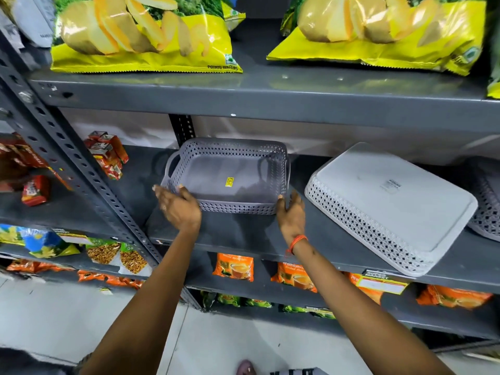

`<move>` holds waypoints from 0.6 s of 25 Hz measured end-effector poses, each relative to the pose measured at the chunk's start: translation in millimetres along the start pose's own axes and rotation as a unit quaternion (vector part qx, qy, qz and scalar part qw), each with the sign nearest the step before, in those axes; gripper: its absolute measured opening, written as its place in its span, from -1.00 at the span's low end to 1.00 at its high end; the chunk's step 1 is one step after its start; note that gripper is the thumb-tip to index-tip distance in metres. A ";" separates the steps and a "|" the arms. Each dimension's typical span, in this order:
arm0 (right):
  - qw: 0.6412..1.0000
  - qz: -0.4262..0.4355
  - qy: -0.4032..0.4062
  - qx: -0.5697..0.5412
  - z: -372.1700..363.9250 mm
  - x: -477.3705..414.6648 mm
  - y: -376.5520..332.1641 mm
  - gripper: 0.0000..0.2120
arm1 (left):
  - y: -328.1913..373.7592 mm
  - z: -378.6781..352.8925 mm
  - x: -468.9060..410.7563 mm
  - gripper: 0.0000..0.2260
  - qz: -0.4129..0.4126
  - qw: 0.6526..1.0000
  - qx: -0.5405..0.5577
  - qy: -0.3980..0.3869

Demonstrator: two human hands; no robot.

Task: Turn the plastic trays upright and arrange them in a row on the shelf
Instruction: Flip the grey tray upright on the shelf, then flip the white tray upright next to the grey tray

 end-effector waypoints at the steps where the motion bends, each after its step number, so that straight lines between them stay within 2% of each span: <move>1: 0.999 0.029 -0.006 0.022 10.9 -0.9 -3.8 -0.51 | 11.1 -2.4 15.7 -0.43 -0.037 0.999 -0.020 0.018; 3: 0.991 0.115 -0.009 0.074 41.6 -5.6 -10.8 -0.49 | 40.0 -12.1 52.4 -0.43 -0.103 0.993 -0.043 0.030; 6: 0.957 0.227 -0.011 0.179 95.8 -14.6 -9.3 -0.49 | 87.0 -35.2 107.0 -0.43 -0.170 0.984 -0.056 -0.003; 9: 0.938 0.246 -0.023 0.245 150.7 -18.3 12.3 -0.48 | 128.0 -61.6 157.2 -0.45 -0.248 0.968 -0.027 -0.037; 12: 0.930 0.246 0.032 0.270 212.9 -20.1 39.5 -0.49 | 163.7 -90.5 198.8 -0.50 -0.336 0.934 0.015 -0.123; 14: 0.924 0.252 0.091 0.274 250.3 -18.1 55.1 -0.50 | 181.8 -110.3 209.5 -0.50 -0.333 0.923 0.012 -0.193; 15: 0.924 0.247 0.118 0.266 265.7 -16.6 63.0 -0.50 | 188.0 -119.6 208.7 -0.49 -0.305 0.927 0.004 -0.216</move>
Point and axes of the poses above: each hand's wrist, its own x-axis away from the middle knuckle, its own z-axis out of the back of the hand, y = z × x, the point moved 1 cm from there along -x, towards the middle knuckle, and after that the axes turned 11 degrees about -x, right-handed, at the moved point
